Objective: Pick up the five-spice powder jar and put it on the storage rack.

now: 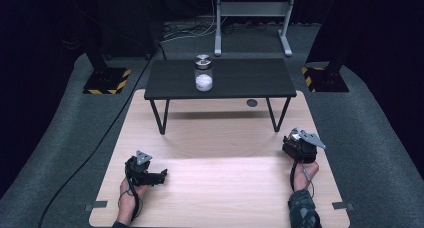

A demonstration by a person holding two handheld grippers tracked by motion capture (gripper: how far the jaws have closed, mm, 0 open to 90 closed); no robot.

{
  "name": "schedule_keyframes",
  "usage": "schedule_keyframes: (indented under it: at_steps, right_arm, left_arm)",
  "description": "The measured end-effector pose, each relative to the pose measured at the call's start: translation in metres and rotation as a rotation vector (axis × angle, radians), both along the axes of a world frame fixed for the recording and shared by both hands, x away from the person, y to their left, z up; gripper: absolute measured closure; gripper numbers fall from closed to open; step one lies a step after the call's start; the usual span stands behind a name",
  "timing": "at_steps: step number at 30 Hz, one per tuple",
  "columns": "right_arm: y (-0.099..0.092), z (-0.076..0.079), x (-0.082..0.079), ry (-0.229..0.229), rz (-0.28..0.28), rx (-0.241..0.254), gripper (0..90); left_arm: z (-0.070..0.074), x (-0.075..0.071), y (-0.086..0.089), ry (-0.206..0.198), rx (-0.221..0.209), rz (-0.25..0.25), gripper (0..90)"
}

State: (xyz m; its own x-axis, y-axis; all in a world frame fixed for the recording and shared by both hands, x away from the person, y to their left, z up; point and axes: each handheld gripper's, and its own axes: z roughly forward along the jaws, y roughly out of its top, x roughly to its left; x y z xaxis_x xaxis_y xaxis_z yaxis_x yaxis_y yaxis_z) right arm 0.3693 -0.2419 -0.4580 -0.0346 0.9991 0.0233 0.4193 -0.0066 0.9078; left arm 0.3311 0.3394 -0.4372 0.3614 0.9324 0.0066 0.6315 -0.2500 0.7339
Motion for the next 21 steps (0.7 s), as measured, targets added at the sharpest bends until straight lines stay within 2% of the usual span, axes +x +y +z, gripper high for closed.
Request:
schedule_keyframes:
  at_steps: [13,21]
  right_arm:
    - [0.002,0.013,-0.006,-0.005,0.021,0.002,29.3]
    - [0.002,0.028,-0.011,-0.033,0.033,-0.004,29.3]
  left_arm:
    - [0.0,0.0,0.0,0.001,0.001,0.0,0.8]
    - [0.0,0.0,0.0,0.001,0.001,0.0,0.8]
